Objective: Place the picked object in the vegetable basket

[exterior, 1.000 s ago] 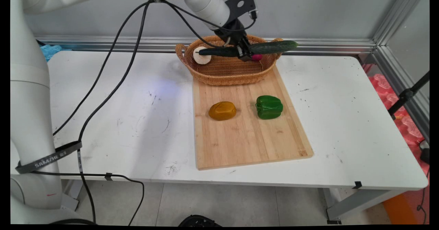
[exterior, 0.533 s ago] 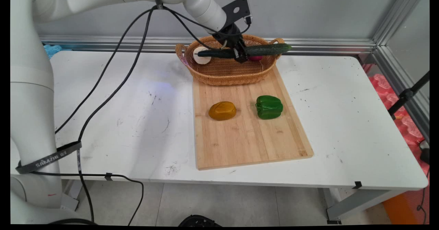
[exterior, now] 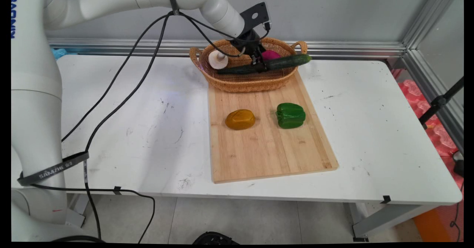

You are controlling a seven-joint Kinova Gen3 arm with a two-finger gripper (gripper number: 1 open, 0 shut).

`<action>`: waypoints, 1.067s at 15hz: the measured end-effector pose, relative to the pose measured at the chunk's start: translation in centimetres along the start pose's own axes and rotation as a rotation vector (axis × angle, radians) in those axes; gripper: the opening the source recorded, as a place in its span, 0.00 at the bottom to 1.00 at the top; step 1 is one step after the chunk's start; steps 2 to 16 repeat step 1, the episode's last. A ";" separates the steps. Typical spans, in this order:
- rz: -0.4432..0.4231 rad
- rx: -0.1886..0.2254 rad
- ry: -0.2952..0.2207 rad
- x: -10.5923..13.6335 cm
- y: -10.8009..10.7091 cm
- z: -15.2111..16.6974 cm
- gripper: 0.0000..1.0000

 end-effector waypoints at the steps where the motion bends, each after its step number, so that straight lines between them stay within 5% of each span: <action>1: -0.002 -0.002 0.001 -0.1 0.0 0.1 1.00; 16: -0.002 -0.002 0.001 -0.1 0.0 0.1 1.00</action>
